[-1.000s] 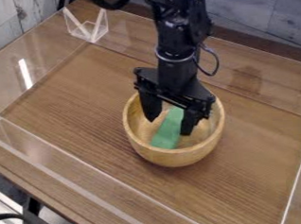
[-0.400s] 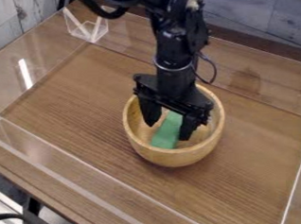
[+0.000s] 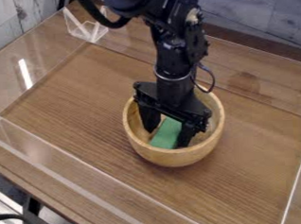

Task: Move green stick from inside the wooden bowl to the table next to it

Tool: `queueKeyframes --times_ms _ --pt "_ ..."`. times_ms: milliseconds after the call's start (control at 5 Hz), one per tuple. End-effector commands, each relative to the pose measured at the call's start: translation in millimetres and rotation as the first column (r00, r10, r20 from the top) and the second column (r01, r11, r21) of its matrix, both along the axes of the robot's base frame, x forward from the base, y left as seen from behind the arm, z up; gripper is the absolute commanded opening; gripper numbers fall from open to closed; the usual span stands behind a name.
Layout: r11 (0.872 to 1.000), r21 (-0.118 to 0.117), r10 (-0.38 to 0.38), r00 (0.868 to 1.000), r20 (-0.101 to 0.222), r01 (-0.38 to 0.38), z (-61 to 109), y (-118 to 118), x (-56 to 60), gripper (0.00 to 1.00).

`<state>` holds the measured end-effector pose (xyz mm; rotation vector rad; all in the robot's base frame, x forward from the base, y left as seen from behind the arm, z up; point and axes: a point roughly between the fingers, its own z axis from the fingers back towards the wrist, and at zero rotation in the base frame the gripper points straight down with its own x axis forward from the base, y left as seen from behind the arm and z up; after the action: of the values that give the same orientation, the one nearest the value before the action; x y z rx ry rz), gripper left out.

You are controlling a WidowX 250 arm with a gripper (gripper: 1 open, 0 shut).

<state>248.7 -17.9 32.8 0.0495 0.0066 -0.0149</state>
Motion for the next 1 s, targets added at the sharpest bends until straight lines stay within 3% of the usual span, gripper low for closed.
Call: queueKeyframes --times_ms 0,200,800 --pt "1.0 0.004 -0.004 1.0 0.03 0.004 2.4 -1.8 4.4 1.0" --pt "1.0 0.004 0.002 1.0 0.031 -0.002 -0.5 -1.6 4.5 0.0" --pt "1.0 -0.019 0.02 0.999 0.03 -0.019 5.8 1.8 5.8 0.0"
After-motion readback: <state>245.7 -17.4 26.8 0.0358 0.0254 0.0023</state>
